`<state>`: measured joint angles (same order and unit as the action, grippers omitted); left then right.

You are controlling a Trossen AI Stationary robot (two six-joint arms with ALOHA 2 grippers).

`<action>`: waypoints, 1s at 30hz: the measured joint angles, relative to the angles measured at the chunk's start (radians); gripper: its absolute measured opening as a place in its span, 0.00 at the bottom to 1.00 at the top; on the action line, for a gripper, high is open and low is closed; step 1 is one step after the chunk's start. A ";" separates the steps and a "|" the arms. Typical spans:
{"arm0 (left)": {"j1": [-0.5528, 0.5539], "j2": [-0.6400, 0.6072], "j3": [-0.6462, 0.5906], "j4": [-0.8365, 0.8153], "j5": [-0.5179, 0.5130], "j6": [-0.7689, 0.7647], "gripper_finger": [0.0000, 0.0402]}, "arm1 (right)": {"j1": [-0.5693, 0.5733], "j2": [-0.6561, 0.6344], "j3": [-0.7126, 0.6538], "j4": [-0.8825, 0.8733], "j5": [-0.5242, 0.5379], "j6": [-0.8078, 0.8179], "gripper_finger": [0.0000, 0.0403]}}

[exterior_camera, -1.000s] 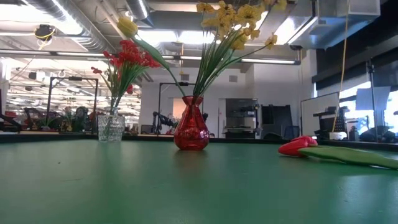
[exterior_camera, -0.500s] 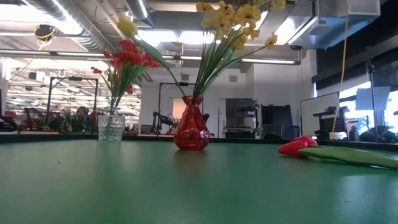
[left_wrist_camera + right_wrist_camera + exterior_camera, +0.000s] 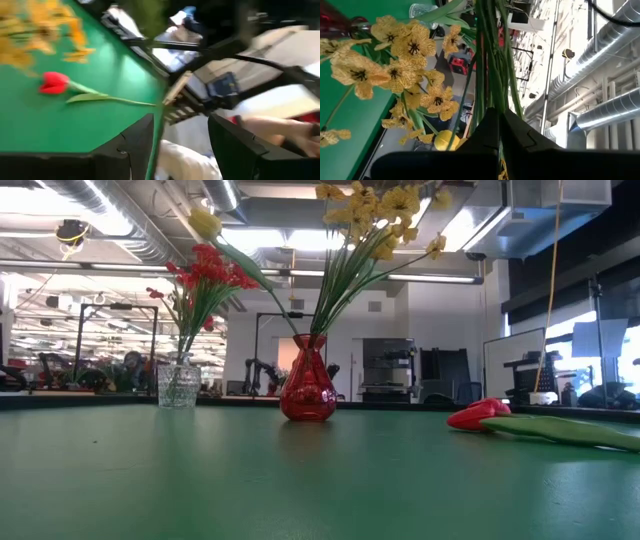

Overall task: Sort flowers into vase by color
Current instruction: Put the yellow flowers into the red flower vase

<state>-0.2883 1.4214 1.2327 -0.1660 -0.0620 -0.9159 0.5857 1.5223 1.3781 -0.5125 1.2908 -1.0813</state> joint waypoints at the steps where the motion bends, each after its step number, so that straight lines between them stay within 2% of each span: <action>1: 0.005 0.001 0.000 -0.016 -0.010 -0.002 0.45 | -0.004 0.000 0.000 0.009 0.000 0.000 0.00; 11: 0.052 0.009 0.000 -0.030 -0.051 0.001 0.43 | -0.004 0.000 0.000 0.031 0.001 -0.001 0.00; 15: 0.051 0.009 -0.001 -0.027 -0.060 0.002 0.34 | -0.004 0.000 0.000 0.032 0.001 -0.001 0.00; 23: 0.050 0.009 -0.001 -0.028 -0.082 0.044 0.03 | -0.004 0.000 0.000 0.040 0.002 -0.001 0.00; 30: 0.050 0.009 -0.001 -0.028 -0.116 0.097 0.00 | -0.004 0.000 0.000 0.043 0.045 0.018 0.07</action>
<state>-0.2386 1.4300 1.2320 -0.1938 -0.1784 -0.8189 0.5819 1.5223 1.3781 -0.4697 1.3361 -1.0634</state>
